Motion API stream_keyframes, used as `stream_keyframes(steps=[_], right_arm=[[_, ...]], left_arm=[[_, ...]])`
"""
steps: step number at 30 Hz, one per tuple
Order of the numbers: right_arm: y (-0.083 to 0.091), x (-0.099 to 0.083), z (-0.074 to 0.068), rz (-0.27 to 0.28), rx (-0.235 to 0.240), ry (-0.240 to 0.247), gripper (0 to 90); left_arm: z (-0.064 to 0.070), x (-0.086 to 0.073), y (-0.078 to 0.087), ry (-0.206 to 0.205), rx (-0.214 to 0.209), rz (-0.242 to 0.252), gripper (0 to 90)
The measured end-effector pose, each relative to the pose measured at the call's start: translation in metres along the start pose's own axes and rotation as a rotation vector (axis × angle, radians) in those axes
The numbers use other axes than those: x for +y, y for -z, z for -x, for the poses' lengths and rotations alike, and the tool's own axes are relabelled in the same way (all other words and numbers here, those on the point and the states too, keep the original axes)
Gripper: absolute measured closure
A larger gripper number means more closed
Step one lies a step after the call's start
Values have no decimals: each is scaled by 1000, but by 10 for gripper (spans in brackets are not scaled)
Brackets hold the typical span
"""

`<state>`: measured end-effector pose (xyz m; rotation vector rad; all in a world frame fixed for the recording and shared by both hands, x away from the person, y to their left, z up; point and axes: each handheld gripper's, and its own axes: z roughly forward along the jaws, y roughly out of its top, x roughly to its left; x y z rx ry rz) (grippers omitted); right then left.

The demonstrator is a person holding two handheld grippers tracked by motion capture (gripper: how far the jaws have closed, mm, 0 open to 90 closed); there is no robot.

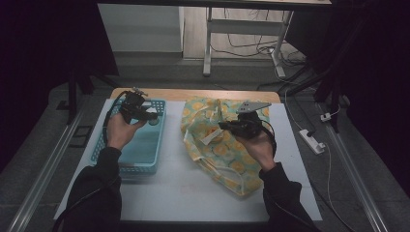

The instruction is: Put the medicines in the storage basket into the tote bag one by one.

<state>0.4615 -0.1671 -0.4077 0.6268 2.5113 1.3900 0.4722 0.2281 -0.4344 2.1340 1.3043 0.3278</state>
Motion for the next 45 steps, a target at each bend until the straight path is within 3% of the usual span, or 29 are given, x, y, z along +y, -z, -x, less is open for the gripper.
stream_keyframes(steps=[5,23,45], right_arm=[[0,0,0,-2,-1,1,897],[0,0,0,-1,-3,3,898],[0,1,-1,5,-3,8,897]], left_arm=[[3,-5,6,-1,-19,14,503],[40,-5,27,-102,-83,39,503],[92,3,21,-208,-196,55,503]])
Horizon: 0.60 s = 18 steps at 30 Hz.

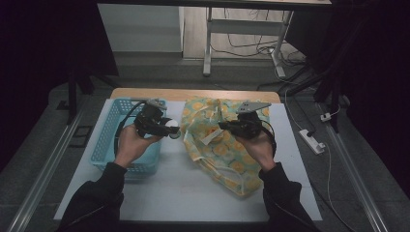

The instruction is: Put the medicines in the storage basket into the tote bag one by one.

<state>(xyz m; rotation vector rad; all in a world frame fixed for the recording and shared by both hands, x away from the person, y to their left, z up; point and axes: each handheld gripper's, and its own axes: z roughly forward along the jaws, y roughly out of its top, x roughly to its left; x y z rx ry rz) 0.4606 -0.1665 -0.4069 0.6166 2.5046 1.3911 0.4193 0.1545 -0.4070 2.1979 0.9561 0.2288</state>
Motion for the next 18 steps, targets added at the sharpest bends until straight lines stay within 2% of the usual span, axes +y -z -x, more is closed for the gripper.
stream_keyframes(steps=[18], right_arm=[[0,1,-1,4,2,0,897]], left_arm=[[33,25,-32,-75,-80,-2,502]])
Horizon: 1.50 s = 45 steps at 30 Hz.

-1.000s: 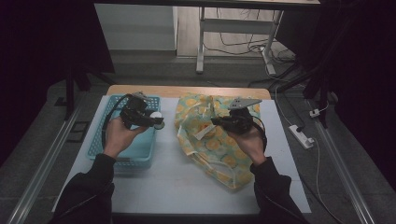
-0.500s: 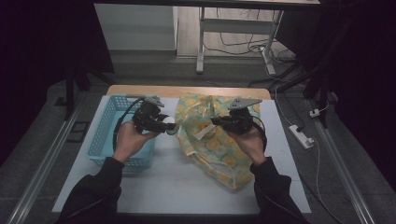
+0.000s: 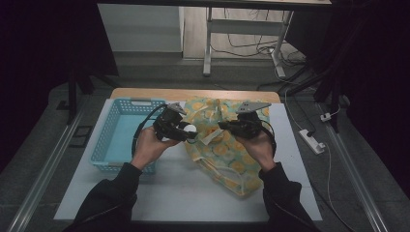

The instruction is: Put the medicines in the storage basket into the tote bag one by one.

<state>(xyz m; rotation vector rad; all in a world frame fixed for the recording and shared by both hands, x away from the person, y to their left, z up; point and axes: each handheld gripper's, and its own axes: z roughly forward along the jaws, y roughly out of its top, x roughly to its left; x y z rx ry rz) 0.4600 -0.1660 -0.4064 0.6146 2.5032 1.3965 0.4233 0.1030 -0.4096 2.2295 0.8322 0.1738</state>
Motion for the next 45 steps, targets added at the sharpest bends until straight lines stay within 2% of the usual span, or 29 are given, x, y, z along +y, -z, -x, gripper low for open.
stream_keyframes(steps=[5,17,28,42,45], right_arm=[[0,0,-1,0,1,3,897],[2,1,-2,8,4,7,897],[1,0,0,6,-1,5,897],[0,-1,2,0,-6,0,897],[0,-2,3,-4,-12,-1,897]], left_arm=[[6,9,-11,-32,-9,-12,503],[16,22,-35,-64,-26,-19,503],[20,32,-63,-72,-34,-25,502],[19,29,-102,-82,-31,-14,502],[18,27,-110,-96,-26,-18,501]])
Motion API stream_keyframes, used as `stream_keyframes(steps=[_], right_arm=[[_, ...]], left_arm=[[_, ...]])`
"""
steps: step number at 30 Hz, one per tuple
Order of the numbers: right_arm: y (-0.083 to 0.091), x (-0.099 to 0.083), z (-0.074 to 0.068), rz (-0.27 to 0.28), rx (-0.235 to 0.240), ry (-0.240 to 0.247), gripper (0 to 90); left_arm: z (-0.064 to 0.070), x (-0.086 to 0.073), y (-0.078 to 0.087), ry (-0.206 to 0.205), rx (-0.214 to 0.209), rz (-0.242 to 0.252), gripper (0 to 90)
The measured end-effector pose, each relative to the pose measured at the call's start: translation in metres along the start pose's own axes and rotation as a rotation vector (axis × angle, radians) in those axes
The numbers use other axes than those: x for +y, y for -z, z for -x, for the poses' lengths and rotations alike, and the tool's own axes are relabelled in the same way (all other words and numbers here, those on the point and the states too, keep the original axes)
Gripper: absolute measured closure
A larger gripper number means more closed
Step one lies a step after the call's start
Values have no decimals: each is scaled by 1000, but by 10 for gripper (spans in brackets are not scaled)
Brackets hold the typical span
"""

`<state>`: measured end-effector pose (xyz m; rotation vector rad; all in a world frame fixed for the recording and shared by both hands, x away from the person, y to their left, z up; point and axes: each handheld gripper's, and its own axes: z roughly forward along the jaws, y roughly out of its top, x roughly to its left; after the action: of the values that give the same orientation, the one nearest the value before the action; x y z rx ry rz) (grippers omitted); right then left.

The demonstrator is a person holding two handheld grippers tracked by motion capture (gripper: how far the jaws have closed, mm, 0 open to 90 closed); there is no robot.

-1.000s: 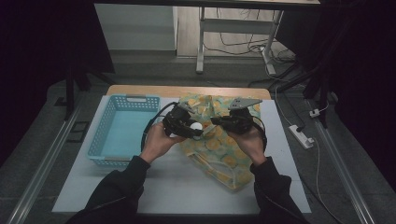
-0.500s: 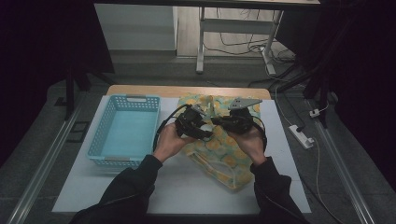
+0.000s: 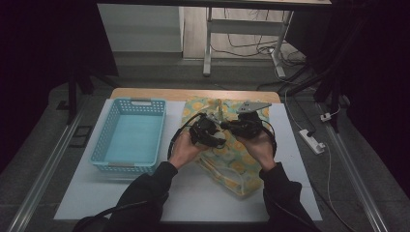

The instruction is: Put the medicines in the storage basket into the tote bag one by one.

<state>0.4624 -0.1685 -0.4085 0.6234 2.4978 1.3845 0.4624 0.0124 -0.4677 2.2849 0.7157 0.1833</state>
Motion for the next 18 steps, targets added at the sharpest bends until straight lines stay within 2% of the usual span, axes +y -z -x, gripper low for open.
stream_keyframes(steps=[3,18], right_arm=[[0,0,1,-1,-6,-3,897],[-1,-8,13,-22,-37,-28,897]], left_arm=[[-2,-2,-7,-12,6,-9,501],[-5,-5,-27,-1,10,-7,501]])
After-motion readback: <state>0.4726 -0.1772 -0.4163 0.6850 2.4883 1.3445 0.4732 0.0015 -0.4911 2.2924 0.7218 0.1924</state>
